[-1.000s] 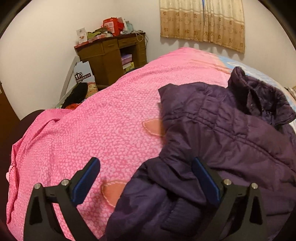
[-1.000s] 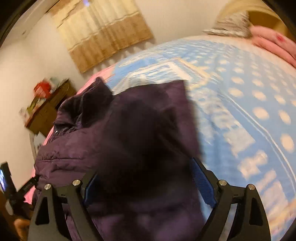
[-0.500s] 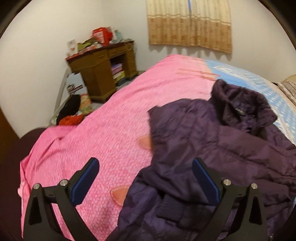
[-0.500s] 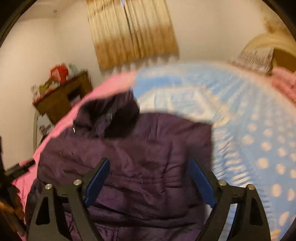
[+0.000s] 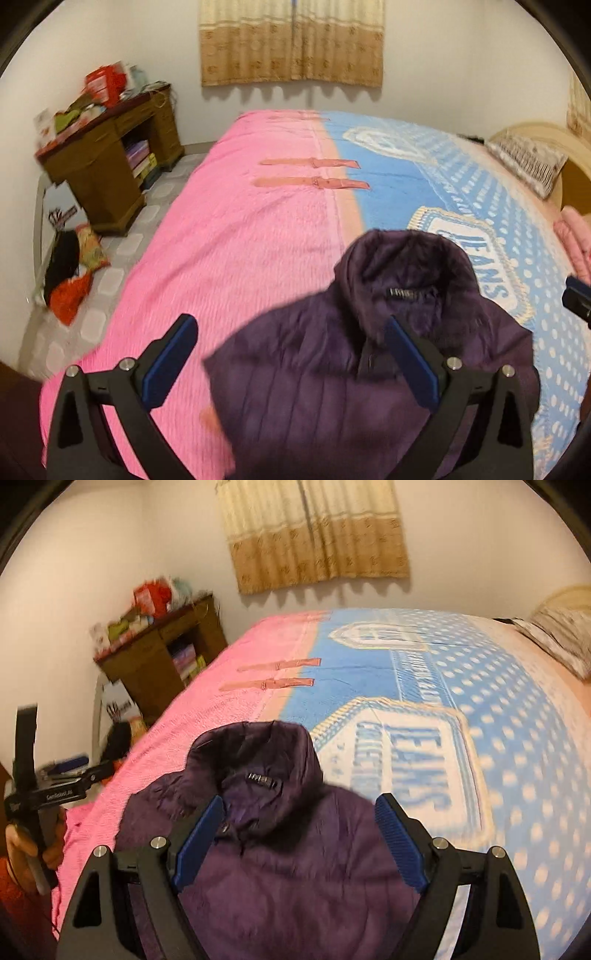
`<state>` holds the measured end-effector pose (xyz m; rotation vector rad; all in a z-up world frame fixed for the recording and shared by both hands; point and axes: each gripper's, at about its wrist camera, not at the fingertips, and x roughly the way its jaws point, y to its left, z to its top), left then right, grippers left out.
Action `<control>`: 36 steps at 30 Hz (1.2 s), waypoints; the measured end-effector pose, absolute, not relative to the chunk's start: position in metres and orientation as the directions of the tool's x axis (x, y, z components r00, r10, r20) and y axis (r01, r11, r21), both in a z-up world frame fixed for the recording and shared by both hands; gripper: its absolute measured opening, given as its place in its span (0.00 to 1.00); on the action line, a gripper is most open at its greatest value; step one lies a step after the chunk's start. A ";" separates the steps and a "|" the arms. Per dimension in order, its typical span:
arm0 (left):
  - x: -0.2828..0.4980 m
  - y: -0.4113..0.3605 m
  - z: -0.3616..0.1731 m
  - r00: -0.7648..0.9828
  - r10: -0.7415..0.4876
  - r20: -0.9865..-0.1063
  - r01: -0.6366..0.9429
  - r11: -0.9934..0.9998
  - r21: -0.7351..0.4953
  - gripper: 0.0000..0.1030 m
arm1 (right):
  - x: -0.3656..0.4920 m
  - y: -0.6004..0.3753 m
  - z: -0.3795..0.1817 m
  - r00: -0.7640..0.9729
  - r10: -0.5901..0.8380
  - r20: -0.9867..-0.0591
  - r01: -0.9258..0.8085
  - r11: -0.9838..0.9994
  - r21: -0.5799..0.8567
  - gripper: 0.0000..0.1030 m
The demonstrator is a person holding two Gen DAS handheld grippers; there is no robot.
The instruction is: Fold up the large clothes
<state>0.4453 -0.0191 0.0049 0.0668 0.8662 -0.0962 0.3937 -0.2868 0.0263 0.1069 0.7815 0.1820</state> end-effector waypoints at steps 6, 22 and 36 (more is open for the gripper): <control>0.507 -0.051 -0.033 0.564 -0.077 -0.822 0.140 0.990 0.004 1.00 | 0.475 -0.268 0.000 0.618 0.164 -0.769 -0.130 0.986 0.106 0.83; 0.520 -0.053 -0.066 0.499 -0.185 -0.847 0.214 0.973 -0.087 0.16 | 0.511 -0.264 -0.071 0.497 0.060 -0.865 -0.159 0.987 -0.023 0.10; 0.461 -0.019 -0.119 0.569 -0.114 -0.815 0.140 0.989 -0.041 0.12 | 0.437 -0.296 -0.124 0.526 0.051 -0.849 -0.022 0.999 0.047 0.10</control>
